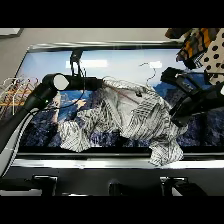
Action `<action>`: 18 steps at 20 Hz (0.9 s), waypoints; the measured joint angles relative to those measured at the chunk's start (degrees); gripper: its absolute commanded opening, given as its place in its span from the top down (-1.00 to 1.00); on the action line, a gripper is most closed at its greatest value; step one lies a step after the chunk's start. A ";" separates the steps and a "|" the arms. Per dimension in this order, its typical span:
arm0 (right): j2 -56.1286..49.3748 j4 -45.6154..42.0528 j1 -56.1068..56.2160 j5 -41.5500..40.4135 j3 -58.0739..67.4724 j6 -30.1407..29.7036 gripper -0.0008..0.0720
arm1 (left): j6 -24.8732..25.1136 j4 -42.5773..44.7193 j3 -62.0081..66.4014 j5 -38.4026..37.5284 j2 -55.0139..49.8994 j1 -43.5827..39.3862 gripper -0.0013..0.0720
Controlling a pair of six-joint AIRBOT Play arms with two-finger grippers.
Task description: Fold the clothes and pants, and hang the long-sleeved shirts on hangers.
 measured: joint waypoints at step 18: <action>2.10 1.70 0.04 3.19 -0.02 1.66 0.91 | 0.07 4.85 4.61 -3.10 -1.88 1.36 0.91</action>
